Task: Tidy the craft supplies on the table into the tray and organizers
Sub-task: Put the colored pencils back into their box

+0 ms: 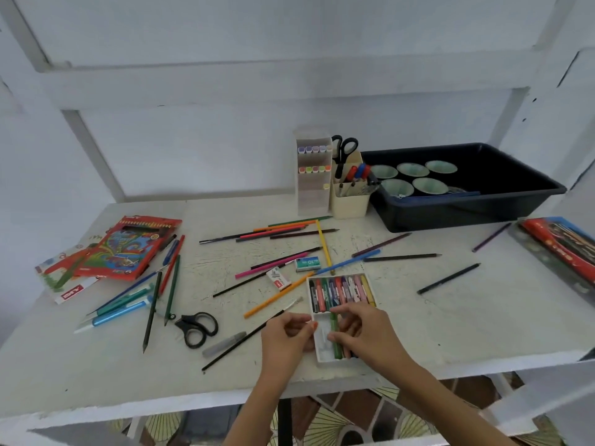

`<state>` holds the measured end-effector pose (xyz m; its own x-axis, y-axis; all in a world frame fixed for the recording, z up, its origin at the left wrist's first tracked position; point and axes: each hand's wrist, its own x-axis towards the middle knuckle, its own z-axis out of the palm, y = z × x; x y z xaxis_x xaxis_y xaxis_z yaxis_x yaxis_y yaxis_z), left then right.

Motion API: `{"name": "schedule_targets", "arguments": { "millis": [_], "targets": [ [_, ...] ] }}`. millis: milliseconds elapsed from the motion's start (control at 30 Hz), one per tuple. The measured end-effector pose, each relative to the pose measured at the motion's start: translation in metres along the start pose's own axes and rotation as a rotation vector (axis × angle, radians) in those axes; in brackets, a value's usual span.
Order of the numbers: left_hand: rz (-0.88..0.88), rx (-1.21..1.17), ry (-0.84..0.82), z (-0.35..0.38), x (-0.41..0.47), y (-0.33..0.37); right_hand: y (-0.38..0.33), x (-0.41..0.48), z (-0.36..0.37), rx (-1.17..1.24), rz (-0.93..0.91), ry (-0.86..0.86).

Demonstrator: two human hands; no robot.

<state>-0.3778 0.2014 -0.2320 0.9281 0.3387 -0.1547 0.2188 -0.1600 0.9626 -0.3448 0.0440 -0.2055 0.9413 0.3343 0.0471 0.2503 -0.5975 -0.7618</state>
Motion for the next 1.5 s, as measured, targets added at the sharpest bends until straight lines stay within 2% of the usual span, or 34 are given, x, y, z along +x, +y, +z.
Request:
{"name": "schedule_targets", "arguments": {
  "millis": [233,300,367,500,733,867,967,1067,1267,1500],
  "targets": [
    [-0.037,-0.054,0.014,0.002,0.0,0.002,-0.003,-0.001,0.005,-0.555,-0.119,-0.175],
    [-0.036,-0.058,0.022,0.002,0.0,0.001,-0.002,-0.003,0.008,-0.732,-0.192,-0.174],
    [-0.029,-0.055,0.03,0.002,0.0,0.001,-0.004,-0.003,0.01,-0.779,-0.225,-0.135],
    [-0.009,-0.031,0.04,0.004,-0.002,0.0,-0.006,0.0,0.007,-0.625,-0.121,-0.181],
    [0.085,0.085,0.072,-0.003,-0.005,0.007,-0.003,0.005,-0.011,-0.503,-0.195,-0.207],
    [0.172,0.167,0.301,-0.051,0.012,0.015,-0.002,0.02,-0.017,-0.32,-0.169,-0.099],
    [0.168,0.258,0.492,-0.106,0.044,0.019,-0.005,0.036,-0.019,-0.248,-0.104,-0.058],
    [0.141,0.361,0.588,-0.158,0.083,0.019,-0.007,0.049,-0.016,-0.207,-0.023,-0.023],
    [0.116,0.568,0.549,-0.211,0.152,0.008,-0.015,0.068,0.006,-0.126,0.033,0.02],
    [0.032,0.737,0.459,-0.215,0.196,-0.007,-0.033,0.077,0.029,-0.084,0.016,0.073]
  ]
}}
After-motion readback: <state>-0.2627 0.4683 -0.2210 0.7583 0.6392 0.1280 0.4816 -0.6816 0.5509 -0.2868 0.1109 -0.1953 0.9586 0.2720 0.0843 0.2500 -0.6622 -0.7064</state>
